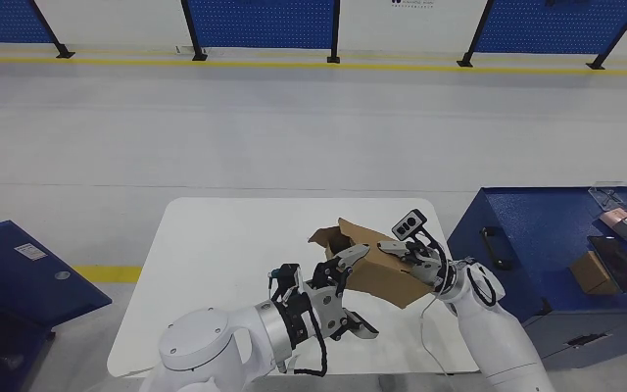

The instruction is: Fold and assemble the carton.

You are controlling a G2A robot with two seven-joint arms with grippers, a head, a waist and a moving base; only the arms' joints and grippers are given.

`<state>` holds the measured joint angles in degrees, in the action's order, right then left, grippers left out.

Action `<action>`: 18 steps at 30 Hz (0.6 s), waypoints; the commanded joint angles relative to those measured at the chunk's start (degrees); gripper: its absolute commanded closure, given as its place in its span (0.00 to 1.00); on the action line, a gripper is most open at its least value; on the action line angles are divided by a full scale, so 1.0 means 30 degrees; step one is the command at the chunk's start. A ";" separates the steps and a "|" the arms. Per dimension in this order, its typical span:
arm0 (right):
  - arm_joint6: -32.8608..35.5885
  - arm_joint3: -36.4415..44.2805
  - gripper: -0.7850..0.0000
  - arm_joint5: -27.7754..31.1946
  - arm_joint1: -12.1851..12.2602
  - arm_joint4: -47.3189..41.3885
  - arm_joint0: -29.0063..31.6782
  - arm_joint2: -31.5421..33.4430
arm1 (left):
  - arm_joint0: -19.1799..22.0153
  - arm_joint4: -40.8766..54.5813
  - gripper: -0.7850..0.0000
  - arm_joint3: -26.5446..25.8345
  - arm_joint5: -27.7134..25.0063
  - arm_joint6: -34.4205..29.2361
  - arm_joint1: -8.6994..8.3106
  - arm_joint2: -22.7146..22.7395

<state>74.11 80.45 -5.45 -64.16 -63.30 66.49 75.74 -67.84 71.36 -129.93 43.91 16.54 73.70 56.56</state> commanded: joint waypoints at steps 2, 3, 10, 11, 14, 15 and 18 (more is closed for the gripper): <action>-0.0515 0.0261 1.00 0.0240 0.0031 0.0137 0.0176 0.0312 | 0.0000 0.0000 0.00 0.0000 0.0000 0.0001 0.0000 0.0000; -0.0489 0.0253 1.00 0.0353 0.0053 0.0162 0.0204 0.0477 | 0.0000 0.0000 0.00 0.0000 0.0000 0.0001 0.0000 0.0000; 0.1020 0.0350 1.00 0.0384 0.0272 0.1043 0.0366 0.1215 | -0.0016 -0.0058 0.00 -0.0007 -0.0038 -0.0045 -0.0002 -0.0008; 0.1106 0.0367 1.00 0.0380 0.0285 0.1071 0.0405 0.1261 | -0.0055 -0.0455 0.00 0.0024 -0.0054 -0.0084 -0.0024 -0.0037; 0.1223 0.0542 1.00 0.0388 0.0311 0.1293 0.0511 0.1284 | 0.0143 -0.2195 0.00 -0.0117 0.0113 0.0641 -0.0045 -0.0442; 0.1248 0.0593 1.00 0.0398 0.0311 0.1295 0.0552 0.1269 | 0.0207 -0.2539 0.00 -0.0128 0.0081 0.0847 -0.0019 -0.0691; 0.1220 0.0708 1.00 0.0441 0.0311 0.1428 0.0617 0.1209 | 0.0468 -0.3065 0.00 -0.0048 0.0054 0.1895 0.0101 -0.1134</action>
<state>77.84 82.47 -4.21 -63.22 -59.17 68.30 79.43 -66.75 62.61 -130.16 44.19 20.67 73.84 53.59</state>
